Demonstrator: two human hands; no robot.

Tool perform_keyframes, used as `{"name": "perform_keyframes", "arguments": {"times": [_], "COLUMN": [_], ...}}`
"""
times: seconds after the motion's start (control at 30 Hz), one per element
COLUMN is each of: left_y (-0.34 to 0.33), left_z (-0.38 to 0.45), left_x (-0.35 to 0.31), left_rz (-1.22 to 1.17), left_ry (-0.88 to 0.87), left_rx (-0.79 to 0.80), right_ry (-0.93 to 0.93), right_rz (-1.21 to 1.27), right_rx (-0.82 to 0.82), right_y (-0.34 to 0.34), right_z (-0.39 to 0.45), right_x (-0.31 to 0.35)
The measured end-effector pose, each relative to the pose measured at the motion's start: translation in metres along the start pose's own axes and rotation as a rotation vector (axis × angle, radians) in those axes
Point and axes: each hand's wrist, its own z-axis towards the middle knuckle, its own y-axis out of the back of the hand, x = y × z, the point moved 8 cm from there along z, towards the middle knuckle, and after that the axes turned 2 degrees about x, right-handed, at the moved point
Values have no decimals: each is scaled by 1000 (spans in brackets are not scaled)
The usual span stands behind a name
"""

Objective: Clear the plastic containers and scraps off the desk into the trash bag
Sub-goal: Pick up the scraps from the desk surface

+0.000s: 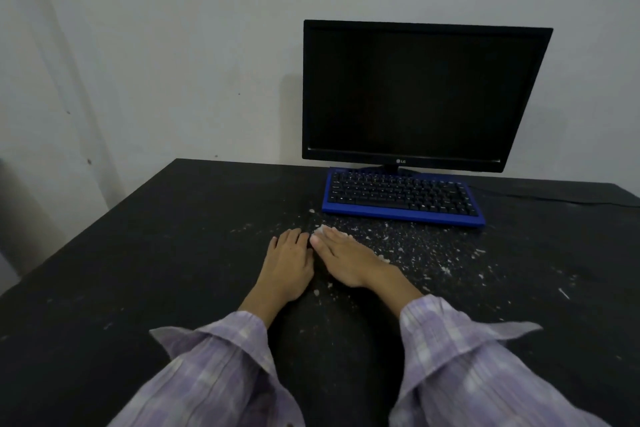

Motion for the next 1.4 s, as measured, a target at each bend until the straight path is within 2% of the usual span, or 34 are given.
{"name": "perform_keyframes", "arguments": {"times": [0.27, 0.47, 0.6, 0.77, 1.0, 1.17, 1.4], "left_y": [-5, -4, -5, -6, -8, -16, -17], "left_z": [7, 7, 8, 8, 20, 31, 33], "left_x": [6, 7, 8, 5, -16, -40, -33], "left_rz": [-76, -46, 6, 74, 44, 8, -41], "left_ry": [-23, -36, -12, 7, -56, -79, -31], "left_rx": [-75, -96, -57, 14, 63, 25, -56], "right_ry": [-4, -14, -19, -94, -286, -168, -28], "right_rz": [53, 64, -9, -7, -26, -70, -46], "right_rx": [2, 12, -1, -92, -118, -95, -41], "right_y": [15, 11, 10, 30, 47, 42, 28], "right_z": [47, 47, 28, -13, -50, -51, -8], "right_x": [20, 17, -3, -49, -105, -69, -39]}}
